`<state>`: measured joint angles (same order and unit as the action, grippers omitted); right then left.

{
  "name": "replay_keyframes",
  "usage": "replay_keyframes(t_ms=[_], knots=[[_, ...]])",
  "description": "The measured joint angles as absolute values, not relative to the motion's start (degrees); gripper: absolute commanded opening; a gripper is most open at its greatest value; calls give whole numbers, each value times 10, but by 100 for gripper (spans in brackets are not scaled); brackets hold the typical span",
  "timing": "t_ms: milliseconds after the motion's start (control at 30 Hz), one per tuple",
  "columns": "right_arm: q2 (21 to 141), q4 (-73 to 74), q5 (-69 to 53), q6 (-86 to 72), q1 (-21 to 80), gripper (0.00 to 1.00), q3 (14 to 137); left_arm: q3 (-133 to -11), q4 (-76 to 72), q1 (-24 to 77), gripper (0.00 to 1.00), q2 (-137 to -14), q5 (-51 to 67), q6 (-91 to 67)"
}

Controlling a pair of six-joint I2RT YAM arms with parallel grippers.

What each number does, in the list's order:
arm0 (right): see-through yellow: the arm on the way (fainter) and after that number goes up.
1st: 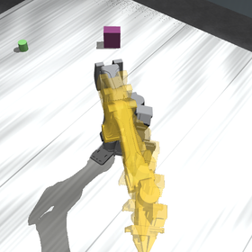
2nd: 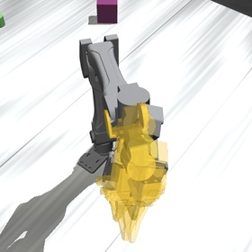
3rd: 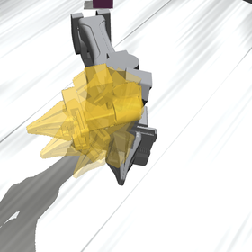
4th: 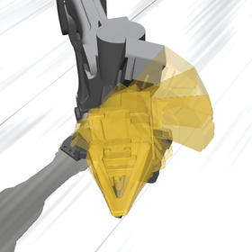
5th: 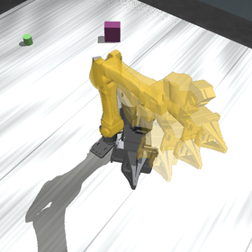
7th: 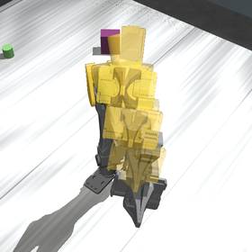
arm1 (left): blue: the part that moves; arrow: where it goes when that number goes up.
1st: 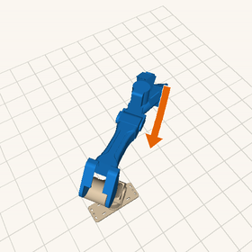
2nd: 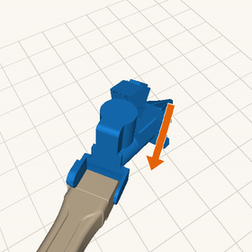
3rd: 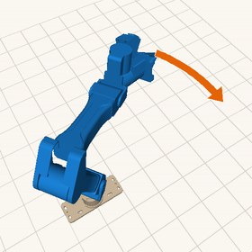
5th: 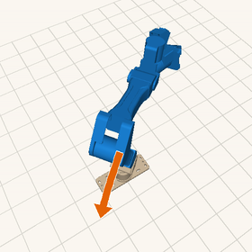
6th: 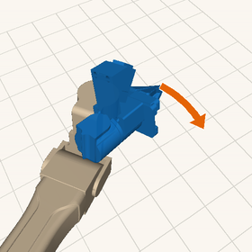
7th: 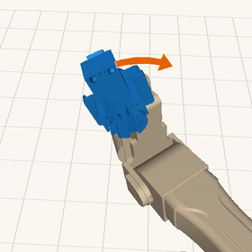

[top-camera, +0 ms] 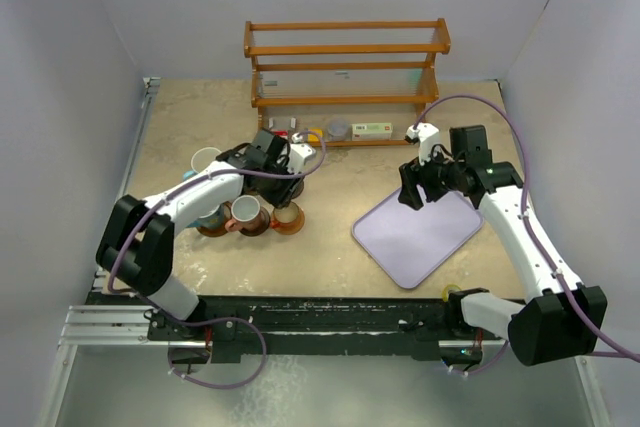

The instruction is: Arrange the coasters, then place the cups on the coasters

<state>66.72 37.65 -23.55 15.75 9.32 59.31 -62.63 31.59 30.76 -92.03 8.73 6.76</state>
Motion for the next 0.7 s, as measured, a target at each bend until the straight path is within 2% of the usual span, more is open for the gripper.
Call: replay_keyframes(t_ms=[400,700], knots=[[675,390,-204,174,93,80,646,-663,323,302,49,-804,35,101],[711,413,-163,176,93,91,718,-670,299,252,79,-731,-28,116]])
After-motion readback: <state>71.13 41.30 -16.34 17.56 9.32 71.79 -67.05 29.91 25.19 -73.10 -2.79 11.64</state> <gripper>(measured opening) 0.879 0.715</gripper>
